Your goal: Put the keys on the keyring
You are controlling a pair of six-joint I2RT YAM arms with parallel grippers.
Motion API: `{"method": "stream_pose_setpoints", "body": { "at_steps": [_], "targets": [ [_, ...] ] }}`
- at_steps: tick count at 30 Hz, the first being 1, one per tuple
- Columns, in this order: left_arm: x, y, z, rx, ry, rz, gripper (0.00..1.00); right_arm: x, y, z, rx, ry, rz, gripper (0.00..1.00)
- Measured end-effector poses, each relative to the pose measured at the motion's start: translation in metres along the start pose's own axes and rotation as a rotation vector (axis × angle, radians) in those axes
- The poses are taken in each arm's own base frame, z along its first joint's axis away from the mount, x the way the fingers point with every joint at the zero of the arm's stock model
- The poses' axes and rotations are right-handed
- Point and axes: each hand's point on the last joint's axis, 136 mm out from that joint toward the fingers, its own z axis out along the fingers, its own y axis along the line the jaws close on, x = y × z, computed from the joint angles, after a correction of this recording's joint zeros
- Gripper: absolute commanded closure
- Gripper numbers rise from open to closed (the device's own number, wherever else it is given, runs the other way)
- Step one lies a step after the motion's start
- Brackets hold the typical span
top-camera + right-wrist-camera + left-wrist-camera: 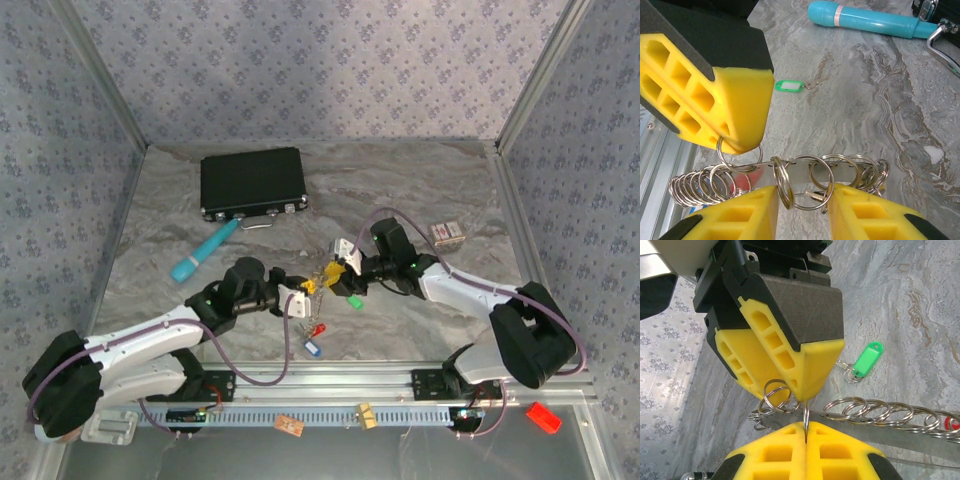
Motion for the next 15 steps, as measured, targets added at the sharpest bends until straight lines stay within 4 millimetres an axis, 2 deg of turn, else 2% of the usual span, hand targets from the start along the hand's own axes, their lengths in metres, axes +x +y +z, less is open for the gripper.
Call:
{"method": "stream_pose_setpoints", "body": {
  "at_steps": [15],
  "targets": [
    [0.003, 0.000, 0.000, -0.003, 0.017, -0.002, 1.00, -0.004, 0.009, -0.017, 0.038, 0.003, -0.020, 0.64]
  ]
}}
